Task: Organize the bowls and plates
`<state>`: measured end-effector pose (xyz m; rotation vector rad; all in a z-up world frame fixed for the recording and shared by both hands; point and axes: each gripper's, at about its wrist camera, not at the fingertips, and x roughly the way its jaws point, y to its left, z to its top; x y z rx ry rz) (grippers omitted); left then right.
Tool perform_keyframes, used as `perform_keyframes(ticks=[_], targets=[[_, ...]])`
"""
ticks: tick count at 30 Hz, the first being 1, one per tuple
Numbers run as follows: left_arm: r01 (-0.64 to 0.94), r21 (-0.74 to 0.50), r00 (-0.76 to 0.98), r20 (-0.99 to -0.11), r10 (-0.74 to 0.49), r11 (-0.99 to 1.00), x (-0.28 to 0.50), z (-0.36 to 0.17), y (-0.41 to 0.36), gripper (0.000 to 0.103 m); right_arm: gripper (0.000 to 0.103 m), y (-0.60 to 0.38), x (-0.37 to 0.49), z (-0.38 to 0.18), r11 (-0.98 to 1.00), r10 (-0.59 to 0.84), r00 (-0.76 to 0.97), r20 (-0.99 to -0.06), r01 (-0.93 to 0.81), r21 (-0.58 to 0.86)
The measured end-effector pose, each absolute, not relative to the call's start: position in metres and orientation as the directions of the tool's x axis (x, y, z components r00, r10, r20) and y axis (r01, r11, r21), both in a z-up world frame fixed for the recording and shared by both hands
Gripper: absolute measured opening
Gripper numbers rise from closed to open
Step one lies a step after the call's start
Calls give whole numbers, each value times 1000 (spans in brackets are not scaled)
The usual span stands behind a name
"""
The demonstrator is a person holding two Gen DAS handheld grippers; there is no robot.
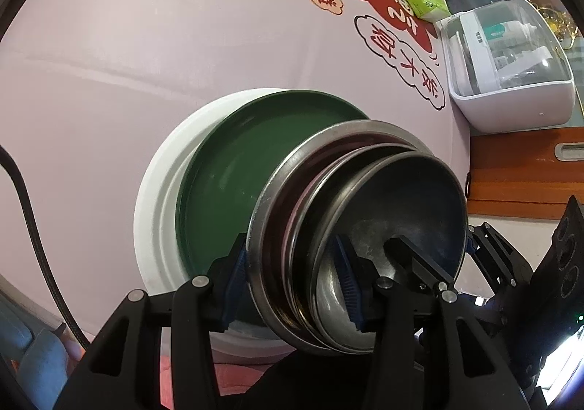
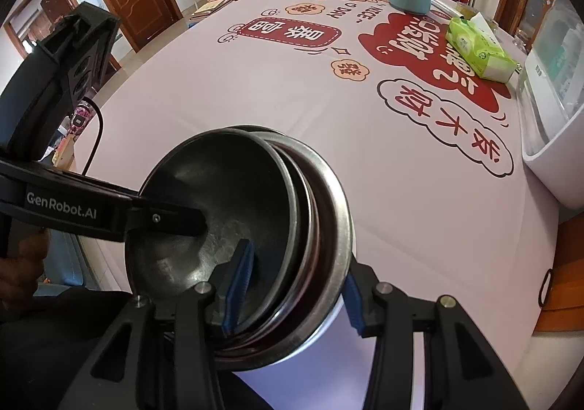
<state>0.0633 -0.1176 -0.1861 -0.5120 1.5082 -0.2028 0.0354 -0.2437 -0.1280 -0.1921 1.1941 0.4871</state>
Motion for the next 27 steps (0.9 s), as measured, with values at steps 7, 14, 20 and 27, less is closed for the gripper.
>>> perform_keyframes(ticks=[7,14,20,27], targets=[[-178,-439,83,-899,-431,881,54,-182,-115,44,58,-255,31,-123,908,266,329,-906,-401,121],[-158,-426,121,-904,-410,891,40,-174,-114,44,61,-256,22,-122,918,267,352,-897,-377,126],[-138,-426,172,-899,-402,894,30,-163,-108,44,61,-260,14,-118,931,264,392,-881,-341,127],[-78,-394,258,-895,-363,916,21,-148,-111,44,61,-271,-11,-112,948,266,457,-849,-285,144]])
